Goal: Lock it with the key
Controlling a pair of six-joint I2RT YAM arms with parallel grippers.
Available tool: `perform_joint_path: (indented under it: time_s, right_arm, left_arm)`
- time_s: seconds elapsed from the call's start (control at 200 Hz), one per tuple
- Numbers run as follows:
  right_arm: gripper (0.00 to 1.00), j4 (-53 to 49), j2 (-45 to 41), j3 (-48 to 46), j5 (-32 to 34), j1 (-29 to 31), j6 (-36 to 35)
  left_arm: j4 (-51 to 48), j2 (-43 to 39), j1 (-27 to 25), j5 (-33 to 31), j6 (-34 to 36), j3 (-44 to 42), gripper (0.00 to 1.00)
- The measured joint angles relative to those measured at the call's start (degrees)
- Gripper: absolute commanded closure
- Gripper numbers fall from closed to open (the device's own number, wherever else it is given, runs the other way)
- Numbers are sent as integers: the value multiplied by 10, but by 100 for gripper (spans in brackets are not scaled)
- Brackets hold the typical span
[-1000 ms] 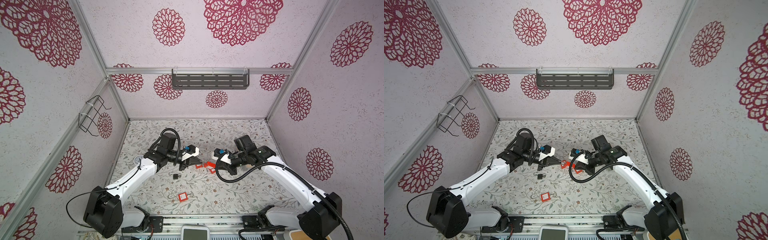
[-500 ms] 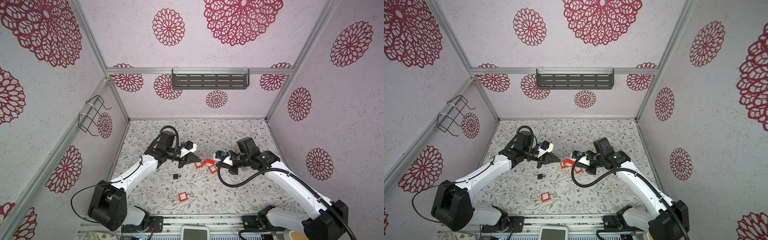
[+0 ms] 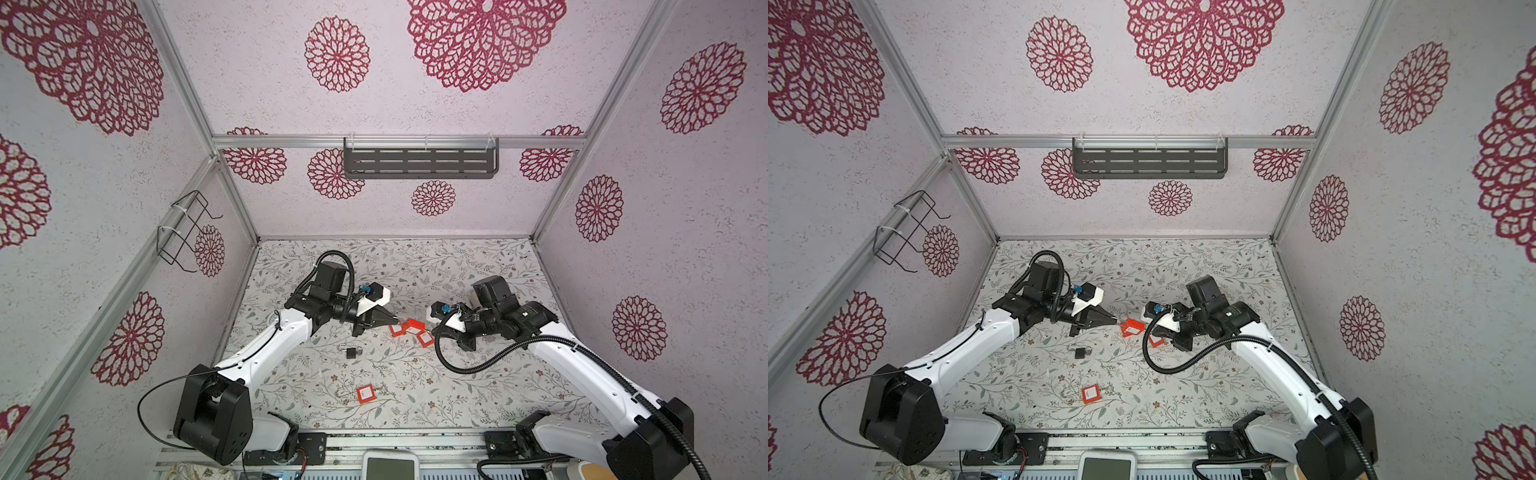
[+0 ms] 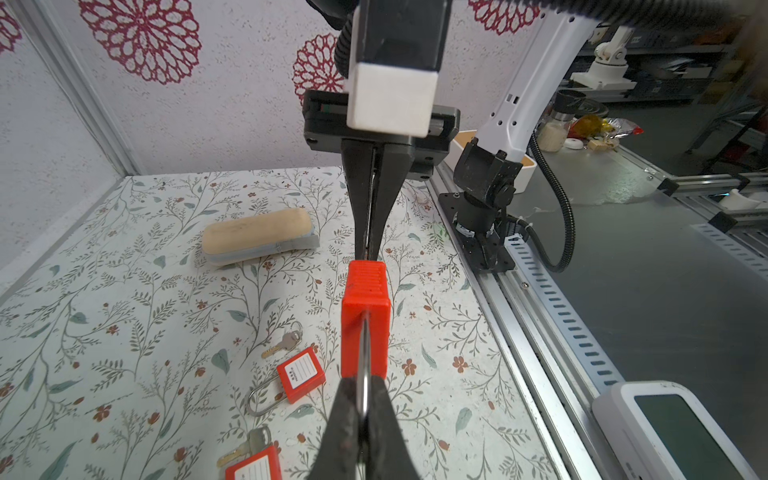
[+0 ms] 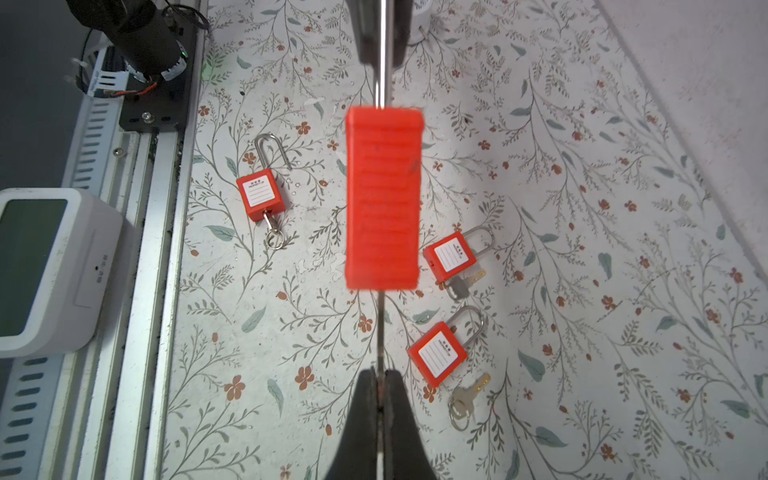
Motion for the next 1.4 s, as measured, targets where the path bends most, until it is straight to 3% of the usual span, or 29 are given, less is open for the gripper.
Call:
perform_joint_path:
  time_s: [0.29, 0.62, 0.831, 1.036, 1.401]
  right_arm:
    - [100, 16, -10, -21, 50, -7, 8]
    - [100, 61, -82, -87, 158, -7, 68]
    - [100, 85, -85, -89, 204, 0, 185]
    - [100, 118, -101, -104, 243, 30, 309]
    - [100, 152, -115, -149, 273, 97, 443]
  left_arm:
    - [-52, -7, 11, -8, 17, 10, 100]
    - [-248, 67, 29, -16, 112, 115, 100]
    - [-371, 180, -18, -96, 152, 201, 100]
    - [-417, 262, -67, -146, 145, 246, 100]
    - [-464, 390, -75, -172, 131, 296, 100]
